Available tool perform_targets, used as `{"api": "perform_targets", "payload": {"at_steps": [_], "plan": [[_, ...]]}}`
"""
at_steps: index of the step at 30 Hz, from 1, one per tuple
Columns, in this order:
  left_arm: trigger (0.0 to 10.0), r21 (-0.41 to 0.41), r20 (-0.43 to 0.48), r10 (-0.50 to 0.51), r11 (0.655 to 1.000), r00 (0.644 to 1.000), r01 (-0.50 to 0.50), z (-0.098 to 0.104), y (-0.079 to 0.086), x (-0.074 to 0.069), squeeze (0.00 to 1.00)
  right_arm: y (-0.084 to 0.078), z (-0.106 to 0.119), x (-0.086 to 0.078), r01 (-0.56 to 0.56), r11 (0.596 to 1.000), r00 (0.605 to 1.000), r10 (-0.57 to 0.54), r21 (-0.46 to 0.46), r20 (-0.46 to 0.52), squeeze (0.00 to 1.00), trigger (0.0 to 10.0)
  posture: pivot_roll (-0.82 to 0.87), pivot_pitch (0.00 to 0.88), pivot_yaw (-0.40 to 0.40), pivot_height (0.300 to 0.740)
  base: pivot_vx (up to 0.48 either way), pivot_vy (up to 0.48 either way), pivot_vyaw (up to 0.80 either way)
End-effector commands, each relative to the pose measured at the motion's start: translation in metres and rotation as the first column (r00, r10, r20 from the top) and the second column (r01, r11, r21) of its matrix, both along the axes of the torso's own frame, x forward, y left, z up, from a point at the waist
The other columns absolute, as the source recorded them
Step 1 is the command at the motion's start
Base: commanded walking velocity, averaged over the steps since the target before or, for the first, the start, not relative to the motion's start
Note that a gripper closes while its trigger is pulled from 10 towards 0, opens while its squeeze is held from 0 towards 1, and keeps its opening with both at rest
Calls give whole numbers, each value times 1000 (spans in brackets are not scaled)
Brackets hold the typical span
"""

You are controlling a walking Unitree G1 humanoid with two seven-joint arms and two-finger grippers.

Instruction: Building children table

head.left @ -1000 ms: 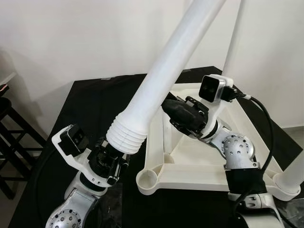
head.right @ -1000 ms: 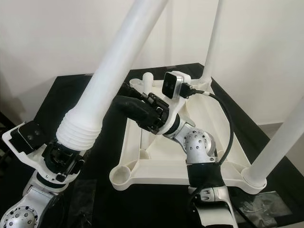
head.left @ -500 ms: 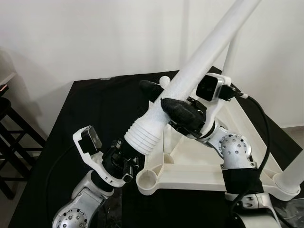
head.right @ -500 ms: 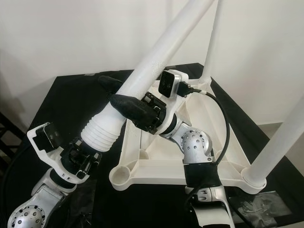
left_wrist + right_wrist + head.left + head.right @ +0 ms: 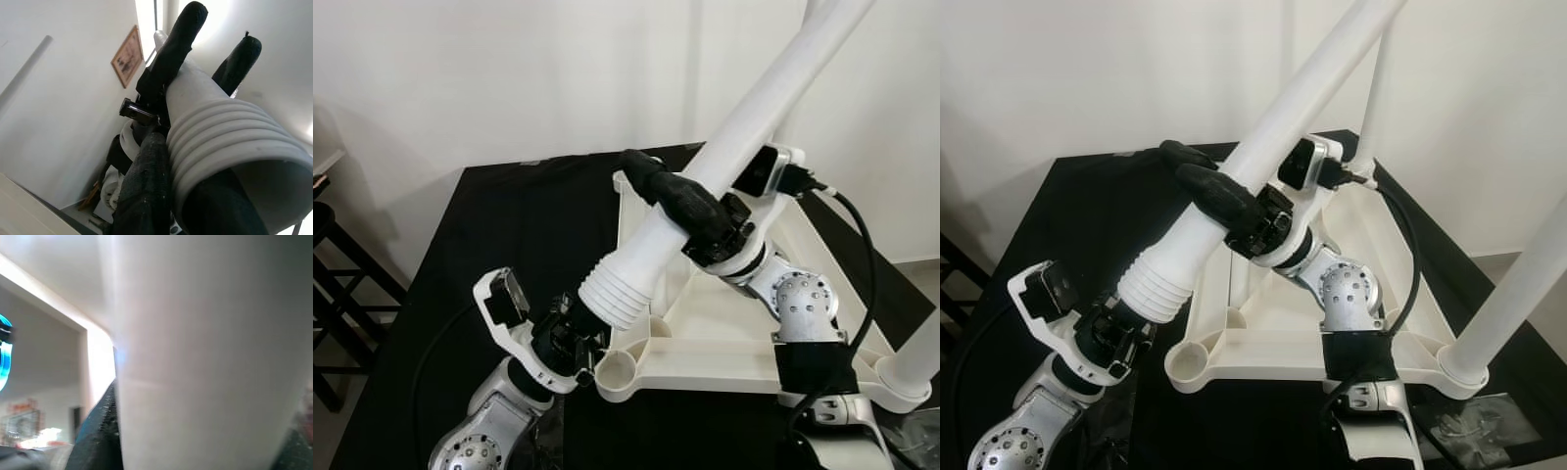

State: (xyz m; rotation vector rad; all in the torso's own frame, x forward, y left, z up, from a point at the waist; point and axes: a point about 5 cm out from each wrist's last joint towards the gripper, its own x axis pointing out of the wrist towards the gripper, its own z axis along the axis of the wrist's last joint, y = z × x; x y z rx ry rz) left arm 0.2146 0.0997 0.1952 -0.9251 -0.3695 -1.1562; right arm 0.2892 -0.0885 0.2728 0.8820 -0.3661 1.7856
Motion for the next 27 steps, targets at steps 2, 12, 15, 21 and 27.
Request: {"api": "perform_targets", "payload": {"at_steps": [2,12,15,21,27], "plan": [[0,33,-29,-12,999,1000,13,-6,-5,1,0,4,5,-3,-16,1000,1000,16,-7,24,0,0,-51,0,40,740,0,0,0],[10000,17,-122,150,989,981,-149,-11,12,15,1000,8,1,3,81,995,997,-80,-59,18,0,0,-54,0,44,740,0,0,0],[10000,58,-154,272,962,950,-266,-15,30,20,1000,13,-3,16,207,971,978,-209,-119,-3,0,0,-54,0,45,740,0,0,0],[10000,167,-207,526,850,825,-500,-24,79,23,1000,14,-7,49,469,852,867,-494,-232,-65,0,0,-34,0,49,740,0,0,0],[10000,344,-202,755,651,623,-677,-34,120,15,1000,-3,-14,80,699,613,642,-765,-368,-54,0,0,-17,0,45,740,0,0,0]]}}
